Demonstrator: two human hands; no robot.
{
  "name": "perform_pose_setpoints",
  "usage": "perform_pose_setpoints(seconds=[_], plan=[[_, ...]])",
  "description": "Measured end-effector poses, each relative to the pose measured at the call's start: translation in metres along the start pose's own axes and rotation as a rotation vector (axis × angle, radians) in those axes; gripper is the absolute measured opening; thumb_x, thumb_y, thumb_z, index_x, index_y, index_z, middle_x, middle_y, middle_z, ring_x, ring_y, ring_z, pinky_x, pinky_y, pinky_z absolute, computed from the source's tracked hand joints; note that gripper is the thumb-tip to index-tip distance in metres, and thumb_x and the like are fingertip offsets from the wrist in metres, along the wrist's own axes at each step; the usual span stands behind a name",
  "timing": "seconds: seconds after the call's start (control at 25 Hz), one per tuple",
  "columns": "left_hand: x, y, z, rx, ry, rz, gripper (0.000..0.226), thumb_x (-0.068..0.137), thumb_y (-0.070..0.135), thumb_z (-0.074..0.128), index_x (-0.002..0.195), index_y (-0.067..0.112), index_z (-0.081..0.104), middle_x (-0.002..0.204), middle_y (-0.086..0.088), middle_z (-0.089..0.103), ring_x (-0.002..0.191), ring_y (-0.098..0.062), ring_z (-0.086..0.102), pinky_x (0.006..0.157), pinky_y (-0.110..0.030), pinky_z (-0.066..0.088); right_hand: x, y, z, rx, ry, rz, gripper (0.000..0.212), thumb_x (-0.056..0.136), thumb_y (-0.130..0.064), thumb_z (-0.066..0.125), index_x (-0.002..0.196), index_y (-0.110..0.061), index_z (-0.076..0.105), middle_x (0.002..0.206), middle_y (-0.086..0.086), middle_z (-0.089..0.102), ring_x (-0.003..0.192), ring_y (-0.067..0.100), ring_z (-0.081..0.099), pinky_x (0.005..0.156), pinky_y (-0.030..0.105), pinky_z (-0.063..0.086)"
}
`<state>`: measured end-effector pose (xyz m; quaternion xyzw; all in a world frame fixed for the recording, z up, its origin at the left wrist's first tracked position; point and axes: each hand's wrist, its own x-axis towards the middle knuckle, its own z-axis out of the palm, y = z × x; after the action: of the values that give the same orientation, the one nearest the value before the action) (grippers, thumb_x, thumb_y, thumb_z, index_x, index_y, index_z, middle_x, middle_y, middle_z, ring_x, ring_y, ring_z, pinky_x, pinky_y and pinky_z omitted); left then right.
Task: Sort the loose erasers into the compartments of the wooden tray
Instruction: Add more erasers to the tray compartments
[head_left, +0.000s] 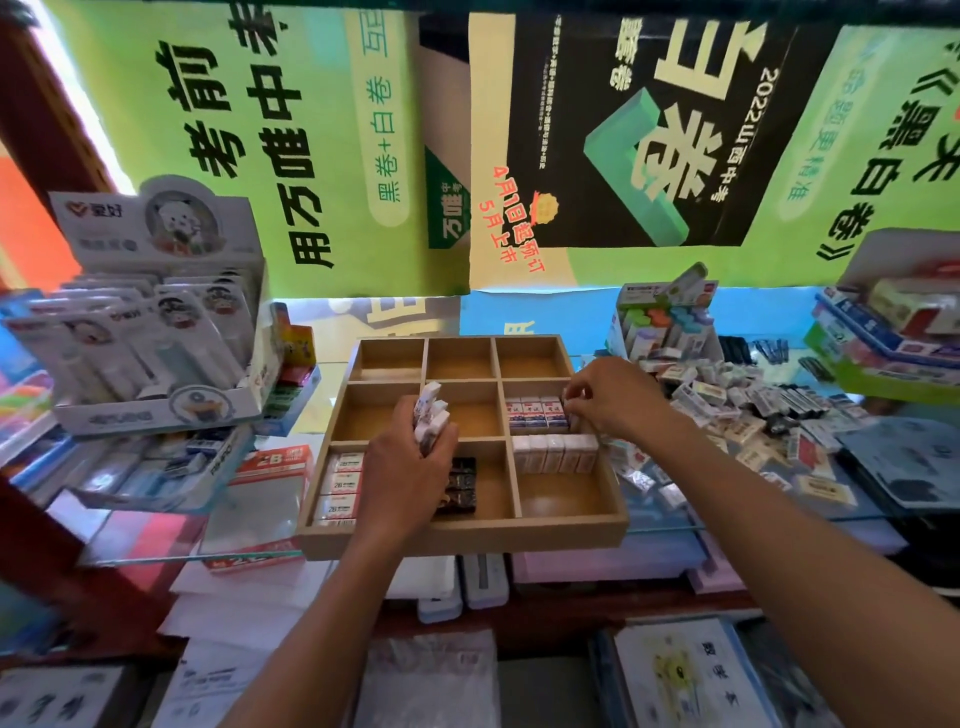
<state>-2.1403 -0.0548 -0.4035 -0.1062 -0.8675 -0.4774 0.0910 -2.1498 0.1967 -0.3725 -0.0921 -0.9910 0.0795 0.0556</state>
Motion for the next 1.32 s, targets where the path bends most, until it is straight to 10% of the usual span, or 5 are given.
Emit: perform_pose_setpoints(seconds=[0.24,0.48,0.72,1.16,1.32], plan=[[-0.001,0.002,0.000,-0.029,-0.014,0.004,0.039,0.094,0.036,0.062,0.128,0.021,0.051,0.100,0.010,0.058,0.077,0.001,0.057,0.057,-0.011,0.039,-0.013,0.000,-0.015,0.395,0.301,0.049,0.014,0.092,-0.015,0.062,0.097,-0.017,0.075,0.099,-0.001,0.073,0.088,0.014,0.065,0.081,0.033,0.053],[-0.001,0.003,-0.007,-0.114,-0.129,0.045,0.057,0.085,0.059,0.056,0.131,0.026,0.047,0.110,0.011,0.061,0.092,-0.004,0.061,0.069,-0.022,0.052,-0.038,-0.088,-0.024,0.872,-0.247,-0.178,0.025,0.092,-0.026,0.068,0.117,-0.021,0.068,0.104,-0.007,0.070,0.087,0.003,0.062,0.065,0.014,0.047],[0.002,-0.004,-0.009,-0.159,-0.114,0.018,0.063,0.079,0.054,0.068,0.130,0.022,0.050,0.108,0.009,0.065,0.095,-0.009,0.065,0.077,-0.028,0.059,-0.039,-0.098,-0.006,1.138,-0.326,-0.057,0.023,0.085,-0.019,0.076,0.107,-0.019,0.070,0.104,0.002,0.074,0.096,0.017,0.068,0.069,0.026,0.056],[0.004,-0.005,-0.009,-0.168,-0.097,-0.037,0.036,0.090,0.034,0.068,0.117,0.032,0.044,0.103,0.011,0.056,0.089,-0.003,0.058,0.065,-0.014,0.046,-0.033,-0.083,0.003,1.320,0.028,0.277,0.031,0.088,-0.019,0.072,0.117,-0.018,0.059,0.112,0.004,0.065,0.092,0.020,0.068,0.063,0.022,0.057],[0.005,-0.003,-0.004,-0.111,-0.073,-0.030,0.029,0.094,0.035,0.064,0.113,0.035,0.042,0.091,0.023,0.049,0.083,0.001,0.055,0.063,-0.015,0.043,-0.003,-0.040,-0.004,0.922,0.062,0.396,0.026,0.087,-0.007,0.072,0.107,-0.016,0.057,0.108,0.011,0.064,0.083,0.026,0.071,0.061,0.032,0.061]])
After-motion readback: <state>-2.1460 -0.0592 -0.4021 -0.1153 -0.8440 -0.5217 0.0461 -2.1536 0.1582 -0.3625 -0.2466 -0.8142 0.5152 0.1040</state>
